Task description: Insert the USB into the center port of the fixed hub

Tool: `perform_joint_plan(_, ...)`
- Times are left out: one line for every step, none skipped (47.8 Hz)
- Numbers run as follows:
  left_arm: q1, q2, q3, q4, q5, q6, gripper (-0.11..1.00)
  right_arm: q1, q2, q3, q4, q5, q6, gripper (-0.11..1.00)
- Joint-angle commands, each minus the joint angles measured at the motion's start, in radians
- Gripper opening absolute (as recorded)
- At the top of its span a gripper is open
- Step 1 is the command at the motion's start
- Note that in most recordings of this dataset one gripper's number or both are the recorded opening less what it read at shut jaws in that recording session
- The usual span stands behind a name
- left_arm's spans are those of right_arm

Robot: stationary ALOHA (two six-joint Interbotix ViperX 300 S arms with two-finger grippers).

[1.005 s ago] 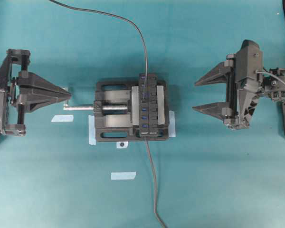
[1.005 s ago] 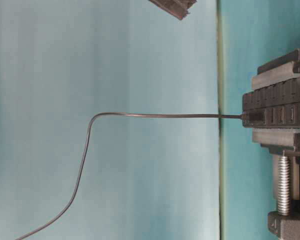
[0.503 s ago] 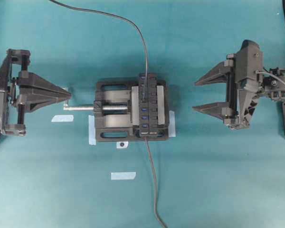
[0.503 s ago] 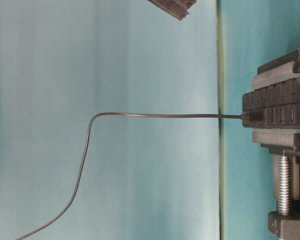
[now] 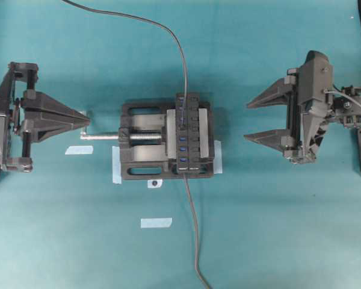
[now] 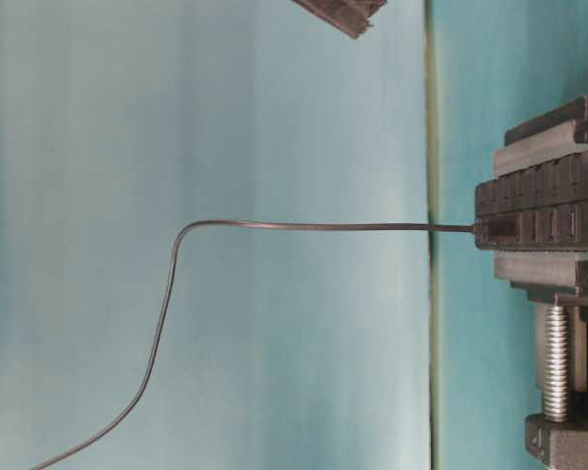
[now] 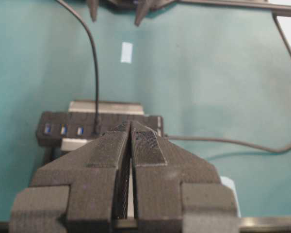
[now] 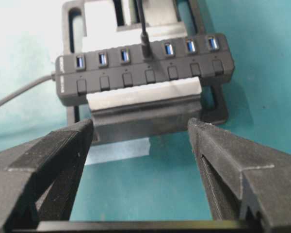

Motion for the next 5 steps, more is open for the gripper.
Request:
perform_joint_plan(0.002,0.000,-0.014,0.003,-0.011,0.000,0.00,-0.002,-0.009,-0.006,-0.002,-0.009,-0.011,0.84)
perform_joint_plan(0.002,0.000,-0.012,0.002,-0.011,0.000,0.00,-0.002,-0.011,-0.006,-0.002,-0.011,-0.011,0.84)
perform_joint_plan(0.002,0.000,-0.012,0.002,-0.011,0.000,0.00,-0.002,-0.009,-0.006,-0.002,-0.009,-0.011,0.84)
perform_joint_plan(0.002,0.000,-0.012,0.003,-0.011,0.000,0.00,-0.002,-0.009,-0.006,-0.002,-0.011,-0.011,0.84)
perform_joint_plan(0.002,0.000,-0.012,0.002,-0.011,0.000,0.00,-0.002,-0.009,-0.006,-0.002,-0.009,-0.011,0.84)
